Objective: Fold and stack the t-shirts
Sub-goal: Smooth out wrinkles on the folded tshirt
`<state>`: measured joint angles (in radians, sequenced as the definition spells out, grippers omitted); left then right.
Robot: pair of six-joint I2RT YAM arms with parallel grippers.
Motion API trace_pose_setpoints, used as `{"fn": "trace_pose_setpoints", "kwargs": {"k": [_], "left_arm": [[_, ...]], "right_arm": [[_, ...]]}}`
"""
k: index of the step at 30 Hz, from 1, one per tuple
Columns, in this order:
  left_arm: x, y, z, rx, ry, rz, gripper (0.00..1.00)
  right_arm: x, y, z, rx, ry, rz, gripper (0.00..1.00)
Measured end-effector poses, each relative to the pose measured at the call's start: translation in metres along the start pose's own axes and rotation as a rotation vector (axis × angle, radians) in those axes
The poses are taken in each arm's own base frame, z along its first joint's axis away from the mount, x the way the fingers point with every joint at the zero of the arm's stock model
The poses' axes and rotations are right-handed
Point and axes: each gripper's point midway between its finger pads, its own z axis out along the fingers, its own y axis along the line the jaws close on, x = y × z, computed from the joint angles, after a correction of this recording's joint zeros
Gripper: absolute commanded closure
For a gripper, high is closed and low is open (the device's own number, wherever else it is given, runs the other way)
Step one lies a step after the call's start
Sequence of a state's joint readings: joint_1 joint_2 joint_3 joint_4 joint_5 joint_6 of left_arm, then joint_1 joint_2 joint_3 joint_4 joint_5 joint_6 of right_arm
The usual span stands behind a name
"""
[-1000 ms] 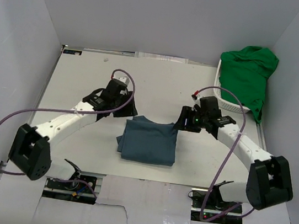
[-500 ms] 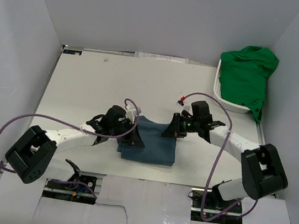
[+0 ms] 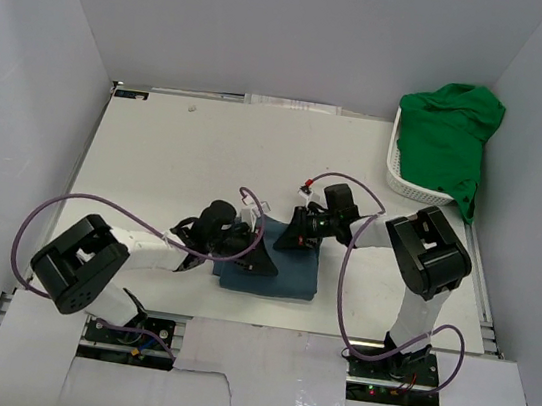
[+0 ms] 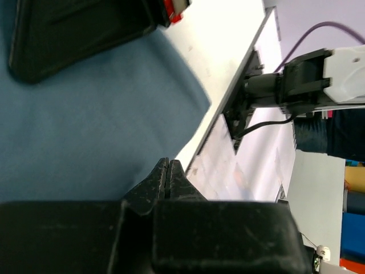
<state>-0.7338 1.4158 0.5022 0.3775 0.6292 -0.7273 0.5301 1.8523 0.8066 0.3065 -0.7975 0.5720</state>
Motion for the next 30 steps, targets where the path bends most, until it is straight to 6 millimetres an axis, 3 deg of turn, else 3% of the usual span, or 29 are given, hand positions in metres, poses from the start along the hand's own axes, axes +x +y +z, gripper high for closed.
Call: {"fn": "trace_pose_setpoints", "kwargs": {"k": [6, 13, 17, 24, 27, 30], "left_arm": [[0.027, 0.032, 0.01, -0.058, 0.064, -0.062, 1.0], [0.036, 0.044, 0.02, -0.074, 0.083, -0.072, 1.0], [0.039, 0.045, 0.024, -0.059, 0.078, -0.069, 1.0], [0.039, 0.043, 0.027, -0.047, 0.072, -0.066, 1.0], [0.039, 0.044, 0.026, -0.048, 0.07, -0.067, 1.0], [0.039, 0.043, 0.027, -0.047, 0.068, -0.066, 1.0]], "right_arm": [[-0.003, -0.011, 0.012, -0.012, 0.012, -0.001, 0.92], [-0.004, -0.007, 0.015, -0.037, 0.015, -0.018, 0.92], [-0.01, 0.002, 0.016, -0.006, 0.015, -0.032, 0.92], [-0.04, 0.045, 0.024, -0.038, -0.018, -0.142, 0.92], [-0.04, 0.046, 0.028, -0.049, -0.013, -0.145, 0.92], [-0.037, 0.033, 0.039, -0.05, 0.0, -0.118, 0.92]]}}
